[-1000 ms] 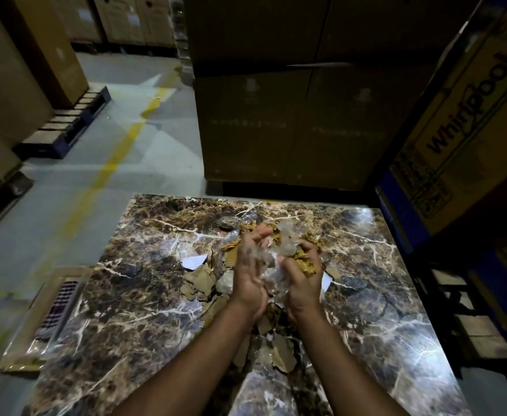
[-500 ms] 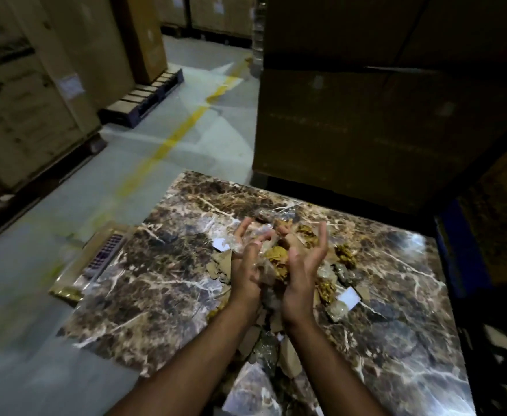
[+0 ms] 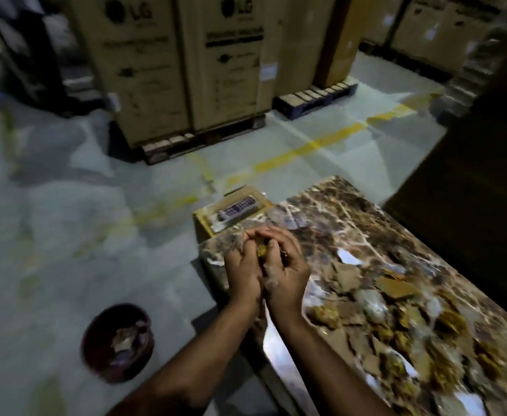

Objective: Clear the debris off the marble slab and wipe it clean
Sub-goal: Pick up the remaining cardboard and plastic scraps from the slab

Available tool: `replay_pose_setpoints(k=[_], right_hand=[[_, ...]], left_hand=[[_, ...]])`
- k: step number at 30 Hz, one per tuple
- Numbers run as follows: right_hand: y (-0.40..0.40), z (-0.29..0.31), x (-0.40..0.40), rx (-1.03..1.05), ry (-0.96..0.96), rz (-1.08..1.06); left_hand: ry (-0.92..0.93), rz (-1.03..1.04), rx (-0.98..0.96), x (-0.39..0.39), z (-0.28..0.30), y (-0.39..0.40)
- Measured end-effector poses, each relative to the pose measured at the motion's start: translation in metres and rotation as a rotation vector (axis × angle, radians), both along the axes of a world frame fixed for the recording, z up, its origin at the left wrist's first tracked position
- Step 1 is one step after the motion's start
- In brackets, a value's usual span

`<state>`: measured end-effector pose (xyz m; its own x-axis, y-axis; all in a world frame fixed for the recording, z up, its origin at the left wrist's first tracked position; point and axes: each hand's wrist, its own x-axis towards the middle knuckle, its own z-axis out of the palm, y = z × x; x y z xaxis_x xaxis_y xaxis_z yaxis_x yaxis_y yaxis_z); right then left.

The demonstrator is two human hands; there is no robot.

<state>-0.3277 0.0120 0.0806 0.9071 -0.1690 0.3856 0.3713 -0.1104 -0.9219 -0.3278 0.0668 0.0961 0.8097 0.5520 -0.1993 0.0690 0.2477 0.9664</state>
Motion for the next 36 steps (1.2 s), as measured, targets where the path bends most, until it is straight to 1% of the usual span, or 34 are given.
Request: replay_pose_setpoints(k=[4, 8, 12, 14, 18, 21, 24, 26, 30, 33, 34, 35, 36], right_hand=[[0.095, -0.015, -0.002, -0.022, 0.005, 0.197], [0.206, -0.039, -0.025, -0.042, 0.044, 0.351], [0.301, -0.073, -0.054, -0.047, 0.165, 0.433], [0.336, -0.093, -0.064, -0.065, 0.223, 0.503], [0.393, -0.157, -0.077, -0.180, 0.320, 0.655], [0.419, -0.227, -0.078, -0.220, 0.390, 0.660], [0.435, -0.319, -0.072, -0.228, 0.500, 0.638], [0.447, -0.385, -0.065, -0.266, 0.533, 0.654], [0.469, -0.521, -0.043, -0.402, 0.592, 0.760], [0.472, -0.611, -0.024, -0.502, 0.679, 0.812], [0.473, -0.631, -0.019, -0.558, 0.677, 0.823], [0.473, -0.652, -0.014, -0.625, 0.672, 0.847], [0.474, -0.670, -0.009, -0.683, 0.678, 0.887]], left_hand=[[-0.014, 0.184, -0.028, -0.020, -0.019, 0.094], [-0.009, 0.339, -0.068, -0.050, -0.043, 0.202], [0.083, 0.402, -0.046, -0.081, -0.071, 0.295], [0.138, 0.417, -0.049, -0.093, -0.090, 0.333], [0.305, 0.523, -0.079, -0.109, -0.158, 0.396], [0.398, 0.592, -0.193, -0.109, -0.233, 0.423], [0.511, 0.575, -0.148, -0.107, -0.310, 0.442], [0.591, 0.579, -0.172, -0.104, -0.368, 0.454], [0.577, 0.661, -0.302, -0.094, -0.509, 0.470], [0.579, 0.584, -0.445, -0.088, -0.609, 0.476], [0.593, 0.546, -0.475, -0.087, -0.630, 0.480], [0.621, 0.521, -0.474, -0.087, -0.658, 0.483], [0.672, 0.485, -0.449, -0.085, -0.674, 0.488]])
